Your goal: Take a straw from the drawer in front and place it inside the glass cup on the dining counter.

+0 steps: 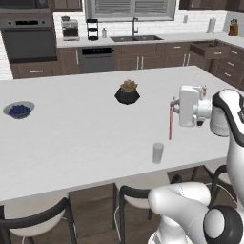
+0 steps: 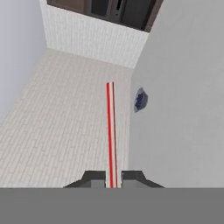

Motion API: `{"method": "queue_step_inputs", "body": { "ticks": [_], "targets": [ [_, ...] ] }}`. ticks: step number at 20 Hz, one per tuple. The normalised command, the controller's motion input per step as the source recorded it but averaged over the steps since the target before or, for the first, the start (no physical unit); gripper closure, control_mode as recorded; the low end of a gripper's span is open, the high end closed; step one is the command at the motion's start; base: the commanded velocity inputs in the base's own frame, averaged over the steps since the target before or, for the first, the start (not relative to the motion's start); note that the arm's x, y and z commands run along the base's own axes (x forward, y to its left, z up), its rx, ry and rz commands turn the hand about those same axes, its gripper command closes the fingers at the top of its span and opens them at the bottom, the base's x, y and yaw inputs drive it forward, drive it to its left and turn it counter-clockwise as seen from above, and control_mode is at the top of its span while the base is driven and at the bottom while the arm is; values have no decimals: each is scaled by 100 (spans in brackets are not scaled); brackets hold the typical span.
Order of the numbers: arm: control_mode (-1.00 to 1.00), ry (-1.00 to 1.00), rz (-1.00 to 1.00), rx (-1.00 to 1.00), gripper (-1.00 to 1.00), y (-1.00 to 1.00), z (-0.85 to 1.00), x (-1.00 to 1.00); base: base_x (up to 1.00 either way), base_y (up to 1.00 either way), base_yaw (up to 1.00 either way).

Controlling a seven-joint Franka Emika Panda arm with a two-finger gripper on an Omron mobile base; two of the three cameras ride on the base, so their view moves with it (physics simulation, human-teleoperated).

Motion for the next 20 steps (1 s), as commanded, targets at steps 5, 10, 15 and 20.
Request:
{"method": "queue_step_inputs", "body": {
  "ticks": [5,10,15,20],
  "targets": [
    [-100,-1,0,0,100,0,-27,13,0,0,0],
    [-100,0,0,0,100,0,-33,12,0,0,0],
    [-100,0,0,0,100,0,-24,19,0,0,0],
    [-100,0,0,0,100,0,-19,27,0,0,0]
  ]
}}
